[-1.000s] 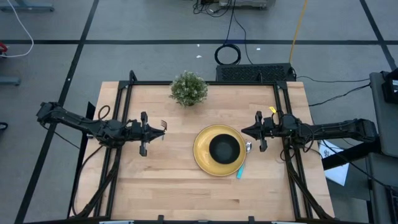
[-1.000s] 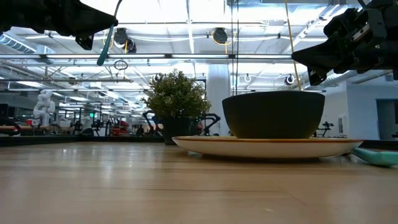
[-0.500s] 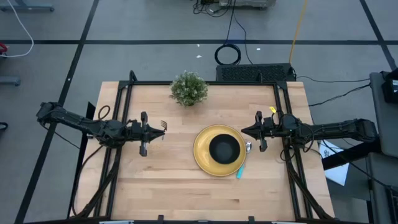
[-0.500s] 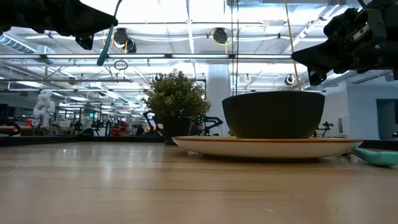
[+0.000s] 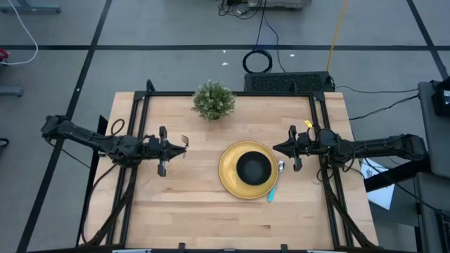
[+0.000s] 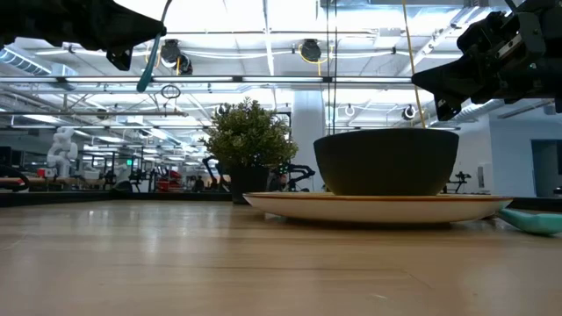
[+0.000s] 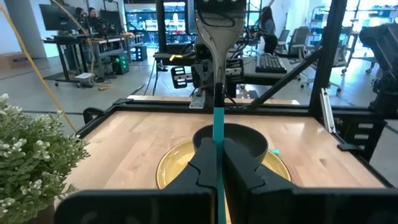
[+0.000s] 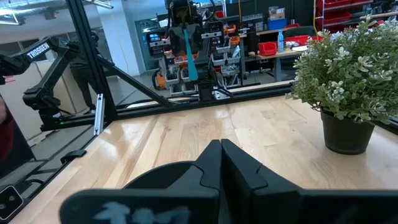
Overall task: Set table place
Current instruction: Put the blue fork on the yellow plate to the left of the black bowl
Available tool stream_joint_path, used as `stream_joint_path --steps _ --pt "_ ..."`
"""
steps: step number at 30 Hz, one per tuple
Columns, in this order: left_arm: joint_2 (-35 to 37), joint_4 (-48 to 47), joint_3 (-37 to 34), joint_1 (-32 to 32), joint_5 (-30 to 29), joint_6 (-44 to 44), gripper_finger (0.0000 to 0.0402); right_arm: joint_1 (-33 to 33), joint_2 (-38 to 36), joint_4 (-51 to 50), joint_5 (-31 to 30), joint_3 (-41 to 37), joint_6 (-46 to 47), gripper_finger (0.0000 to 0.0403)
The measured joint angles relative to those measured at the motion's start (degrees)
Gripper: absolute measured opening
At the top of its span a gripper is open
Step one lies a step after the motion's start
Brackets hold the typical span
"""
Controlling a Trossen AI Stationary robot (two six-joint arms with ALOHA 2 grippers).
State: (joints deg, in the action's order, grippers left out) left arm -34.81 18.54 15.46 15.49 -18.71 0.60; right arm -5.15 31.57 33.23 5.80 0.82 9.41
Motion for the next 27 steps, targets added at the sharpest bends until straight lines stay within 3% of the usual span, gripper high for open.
stream_joint_path --steps 9,15,20,27 --pt "-2.0 1.3 0.0 -0.1 0.6 5.1 0.0004 0.0 0.0 0.2 0.0 0.0 0.0 0.0" --pt "-8.9 4.9 0.0 2.0 0.6 11.4 0.0004 0.0 0.0 0.3 0.0 0.0 0.0 0.0" --pt "-16.1 13.0 0.0 4.3 0.3 11.9 0.0004 0.0 0.0 0.3 0.0 0.0 0.0 0.0" --pt "-22.0 17.5 0.0 5.6 -2.6 13.2 0.0004 0.0 0.0 -0.1 0.0 0.0 0.0 0.0"
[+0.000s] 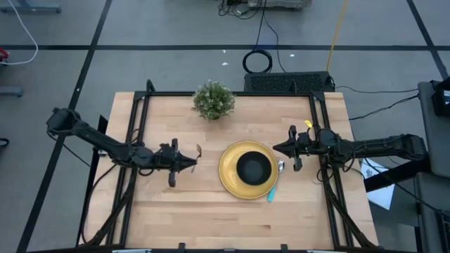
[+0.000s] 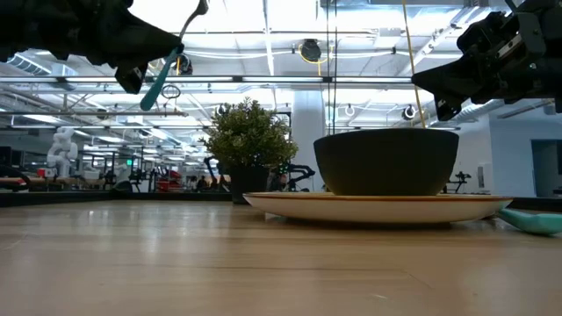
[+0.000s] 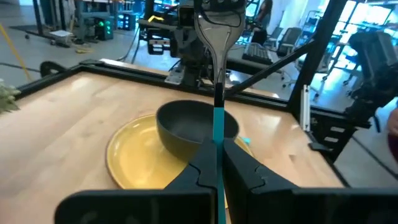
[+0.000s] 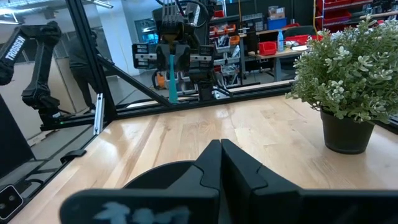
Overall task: Set table place
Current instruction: Put the blue fork on the yellow plate to the left of the black bowl
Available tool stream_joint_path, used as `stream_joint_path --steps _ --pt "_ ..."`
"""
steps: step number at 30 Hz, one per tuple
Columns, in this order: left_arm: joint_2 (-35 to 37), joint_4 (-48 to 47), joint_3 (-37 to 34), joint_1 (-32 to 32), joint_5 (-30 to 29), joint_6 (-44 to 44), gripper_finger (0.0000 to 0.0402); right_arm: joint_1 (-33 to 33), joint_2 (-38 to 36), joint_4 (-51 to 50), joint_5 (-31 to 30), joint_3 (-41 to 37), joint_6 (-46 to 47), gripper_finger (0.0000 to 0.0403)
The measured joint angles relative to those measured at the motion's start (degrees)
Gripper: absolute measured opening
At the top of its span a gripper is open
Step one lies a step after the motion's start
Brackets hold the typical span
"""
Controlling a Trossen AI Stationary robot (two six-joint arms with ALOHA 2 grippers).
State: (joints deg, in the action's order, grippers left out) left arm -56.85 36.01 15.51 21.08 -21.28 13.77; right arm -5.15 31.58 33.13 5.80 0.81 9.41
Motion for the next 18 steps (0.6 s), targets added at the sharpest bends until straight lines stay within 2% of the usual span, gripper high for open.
stream_joint_path --steps 18 --pt "-11.2 10.2 0.0 0.8 -0.2 10.5 0.0004 0.0 0.0 0.0 0.0 0.0 0.0 0.0"
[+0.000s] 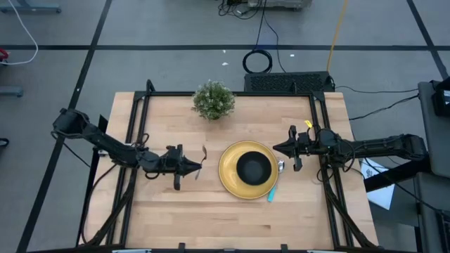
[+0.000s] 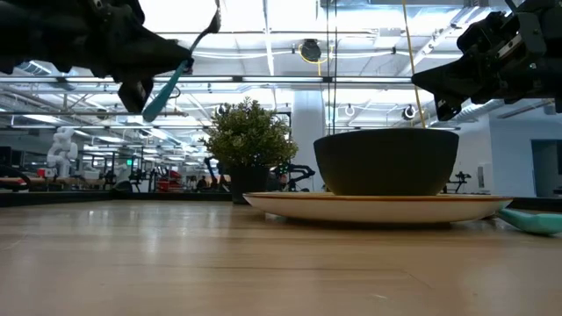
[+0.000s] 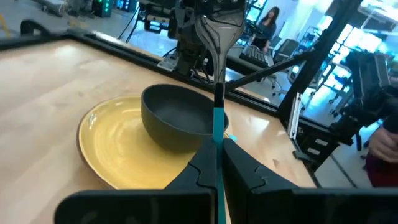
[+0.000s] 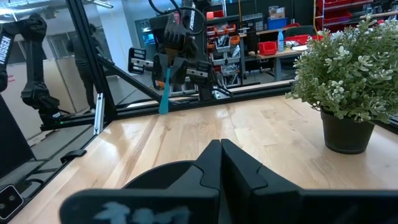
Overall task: Set table place
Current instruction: Put the blue fork on the yellow plate to the left of the black bowl
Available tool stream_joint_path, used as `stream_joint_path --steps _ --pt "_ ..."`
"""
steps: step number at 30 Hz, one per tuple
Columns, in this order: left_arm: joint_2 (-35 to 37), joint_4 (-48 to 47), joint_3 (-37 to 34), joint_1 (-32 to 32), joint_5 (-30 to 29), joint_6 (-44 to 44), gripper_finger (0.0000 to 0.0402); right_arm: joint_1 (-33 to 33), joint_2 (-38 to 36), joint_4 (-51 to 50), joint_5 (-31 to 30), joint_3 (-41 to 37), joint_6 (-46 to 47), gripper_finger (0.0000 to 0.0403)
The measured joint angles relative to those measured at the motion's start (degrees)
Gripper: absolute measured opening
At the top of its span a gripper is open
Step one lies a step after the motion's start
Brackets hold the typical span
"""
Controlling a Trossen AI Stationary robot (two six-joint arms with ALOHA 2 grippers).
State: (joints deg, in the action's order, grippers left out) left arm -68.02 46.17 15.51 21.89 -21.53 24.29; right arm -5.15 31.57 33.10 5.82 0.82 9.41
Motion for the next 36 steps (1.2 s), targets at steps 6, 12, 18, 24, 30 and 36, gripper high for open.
stream_joint_path --steps 6,12,18,24,30,36 --pt "-3.2 2.5 0.7 0.0 -0.8 7.9 0.0004 0.0 0.0 0.0 0.0 0.0 0.0 0.0" --pt "-6.9 1.7 4.9 0.1 0.5 9.6 0.0004 0.0 0.0 0.0 0.0 0.0 0.0 0.0" --pt "-9.6 -6.0 10.4 -0.8 -1.2 11.6 0.0004 0.0 0.1 0.0 0.0 0.0 0.4 0.0" --pt "-9.7 -25.3 15.8 -3.2 -3.3 20.7 0.0004 0.0 0.0 0.0 0.0 0.0 0.4 0.0" --pt "-9.7 -37.6 23.4 -5.7 1.4 21.1 0.0004 0.0 0.1 0.0 0.0 0.0 0.4 0.0" --pt "-9.7 -48.1 28.6 -8.5 5.2 21.4 0.0004 0.0 0.0 0.0 0.0 0.0 0.4 0.0"
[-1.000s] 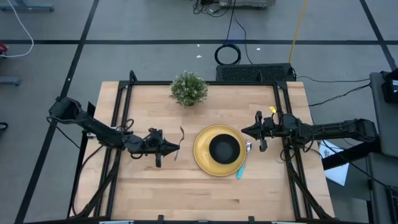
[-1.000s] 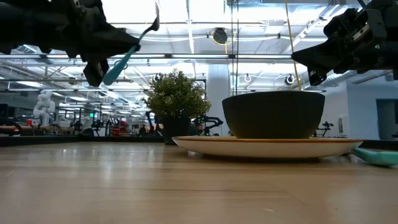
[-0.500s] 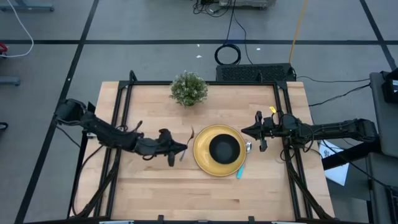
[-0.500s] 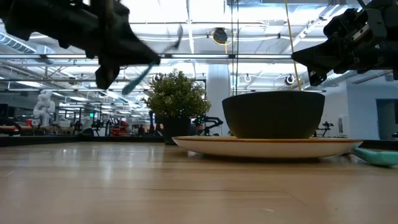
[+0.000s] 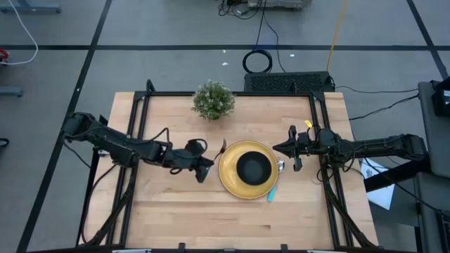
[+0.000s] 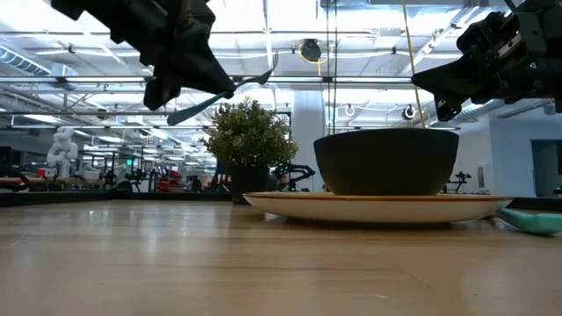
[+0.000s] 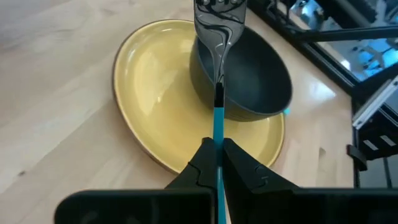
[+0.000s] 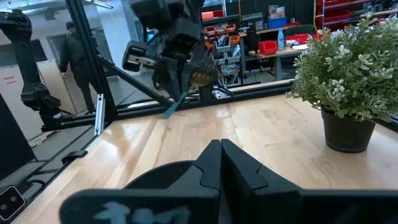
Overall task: Set table place
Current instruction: Put the blue fork on the yellow plate to the left of the black bowl
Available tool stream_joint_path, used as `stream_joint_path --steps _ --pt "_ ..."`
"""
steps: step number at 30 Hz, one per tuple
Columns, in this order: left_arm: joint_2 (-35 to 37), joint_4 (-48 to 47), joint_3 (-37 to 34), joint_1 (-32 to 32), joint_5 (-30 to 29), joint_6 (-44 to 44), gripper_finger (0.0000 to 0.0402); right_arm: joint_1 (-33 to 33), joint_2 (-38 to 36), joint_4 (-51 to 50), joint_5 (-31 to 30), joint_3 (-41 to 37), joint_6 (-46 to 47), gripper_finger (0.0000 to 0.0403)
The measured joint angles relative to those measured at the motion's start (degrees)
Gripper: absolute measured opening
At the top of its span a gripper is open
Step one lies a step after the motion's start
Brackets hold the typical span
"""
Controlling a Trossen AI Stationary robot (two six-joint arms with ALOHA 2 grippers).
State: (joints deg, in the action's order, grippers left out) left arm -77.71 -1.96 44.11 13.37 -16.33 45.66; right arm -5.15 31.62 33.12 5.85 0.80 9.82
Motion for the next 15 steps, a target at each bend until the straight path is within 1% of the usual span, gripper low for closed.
stream_joint_path --steps 3,9,12,15 --pt "0.0 -1.4 0.3 -1.3 1.3 1.6 0.0004 0.0 0.0 0.0 0.0 0.0 0.0 0.0" --pt "-1.4 -0.9 0.2 -2.5 2.9 6.6 0.0004 0.0 0.0 -0.1 0.0 0.0 0.0 0.0" --pt "-3.4 2.4 0.4 -2.9 4.4 8.8 0.0004 0.0 0.0 -0.2 0.0 0.0 0.0 0.0" --pt "-5.8 4.4 0.1 -3.5 6.9 9.0 0.0004 0.0 0.2 -0.2 0.0 0.0 0.0 0.0"
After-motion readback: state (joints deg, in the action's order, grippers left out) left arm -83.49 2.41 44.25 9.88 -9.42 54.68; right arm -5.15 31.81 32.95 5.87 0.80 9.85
